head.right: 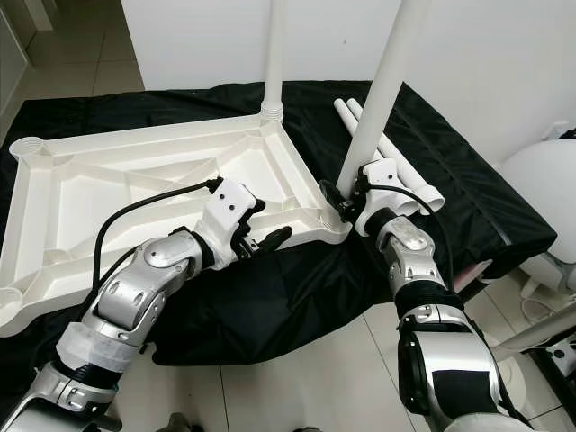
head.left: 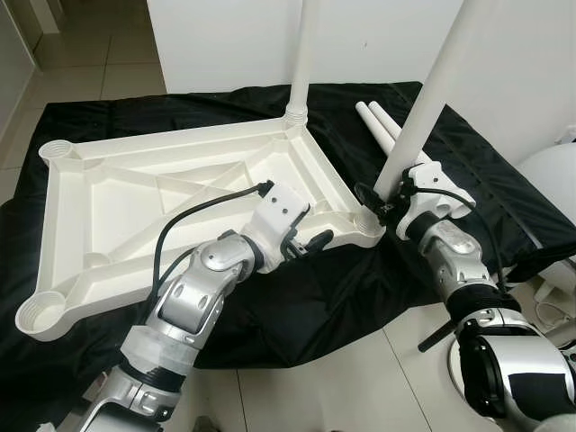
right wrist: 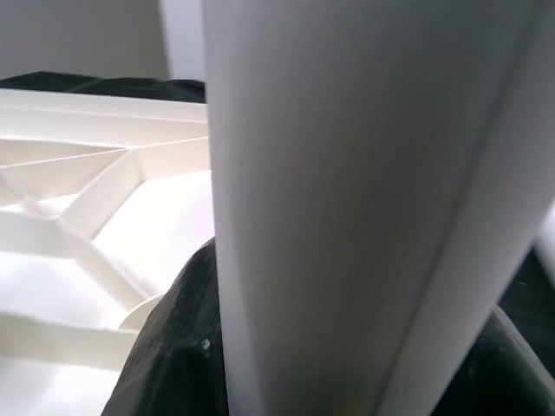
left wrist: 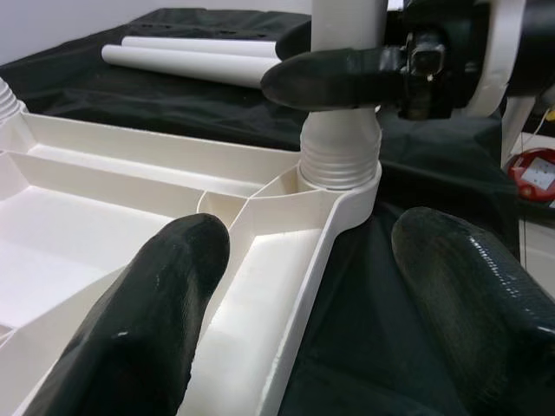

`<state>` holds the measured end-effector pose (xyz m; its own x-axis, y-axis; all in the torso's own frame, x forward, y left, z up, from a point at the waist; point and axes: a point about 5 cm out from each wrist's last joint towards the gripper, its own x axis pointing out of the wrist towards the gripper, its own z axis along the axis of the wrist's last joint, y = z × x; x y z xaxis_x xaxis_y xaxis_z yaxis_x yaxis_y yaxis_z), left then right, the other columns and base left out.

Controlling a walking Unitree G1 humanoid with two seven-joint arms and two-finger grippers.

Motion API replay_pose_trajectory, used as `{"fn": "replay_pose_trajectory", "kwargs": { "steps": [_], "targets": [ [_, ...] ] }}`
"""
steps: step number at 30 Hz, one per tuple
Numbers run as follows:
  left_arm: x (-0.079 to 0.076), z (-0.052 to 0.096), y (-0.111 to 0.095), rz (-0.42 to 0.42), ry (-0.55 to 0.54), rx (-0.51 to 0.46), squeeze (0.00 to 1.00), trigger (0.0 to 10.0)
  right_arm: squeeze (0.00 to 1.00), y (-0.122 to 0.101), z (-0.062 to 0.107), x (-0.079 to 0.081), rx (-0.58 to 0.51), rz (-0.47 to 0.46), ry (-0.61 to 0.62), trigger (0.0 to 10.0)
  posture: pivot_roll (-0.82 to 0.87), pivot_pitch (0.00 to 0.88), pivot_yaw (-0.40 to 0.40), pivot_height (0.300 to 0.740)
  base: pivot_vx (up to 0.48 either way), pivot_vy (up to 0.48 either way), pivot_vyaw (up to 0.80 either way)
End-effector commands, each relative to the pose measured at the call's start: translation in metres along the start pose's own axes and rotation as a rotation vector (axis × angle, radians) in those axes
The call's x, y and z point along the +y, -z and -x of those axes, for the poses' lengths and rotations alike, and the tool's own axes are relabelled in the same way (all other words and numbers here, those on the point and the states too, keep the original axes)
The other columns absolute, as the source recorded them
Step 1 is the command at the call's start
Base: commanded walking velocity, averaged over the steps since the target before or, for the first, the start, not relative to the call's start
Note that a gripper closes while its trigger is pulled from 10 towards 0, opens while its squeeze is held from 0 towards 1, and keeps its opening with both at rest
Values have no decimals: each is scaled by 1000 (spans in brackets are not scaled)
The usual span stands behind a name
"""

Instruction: Building children table

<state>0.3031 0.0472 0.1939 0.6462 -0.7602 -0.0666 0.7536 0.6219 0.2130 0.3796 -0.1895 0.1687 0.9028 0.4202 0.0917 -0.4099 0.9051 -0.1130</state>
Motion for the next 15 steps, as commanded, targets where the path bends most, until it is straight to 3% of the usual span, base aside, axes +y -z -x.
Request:
{"fn": "replay_pose_trajectory", "kwargs": {
  "steps": [1, 6, 9, 15],
  "targets": [
    [-5, 1, 3, 11, 41, 11, 0, 10000, 0, 27, 10, 2, 115, -22, 57, 10000, 25, 79, -43, 740, 0, 0, 0],
    [-5, 1, 4, 14, 35, 13, 0, 10000, 0, 31, 7, 12, 96, -50, 222, 10000, 26, 74, -49, 740, 0, 0, 0],
    [-5, 1, 4, 14, 35, 13, 0, 10000, 0, 32, 6, 13, 95, -53, 254, 10000, 26, 74, -49, 740, 0, 0, 0],
    [-6, 2, 4, 11, 37, 12, 0, 10000, 0, 38, 5, 27, 88, -154, 493, 10000, 26, 61, -54, 740, 0, 0, 0]
  ]
}}
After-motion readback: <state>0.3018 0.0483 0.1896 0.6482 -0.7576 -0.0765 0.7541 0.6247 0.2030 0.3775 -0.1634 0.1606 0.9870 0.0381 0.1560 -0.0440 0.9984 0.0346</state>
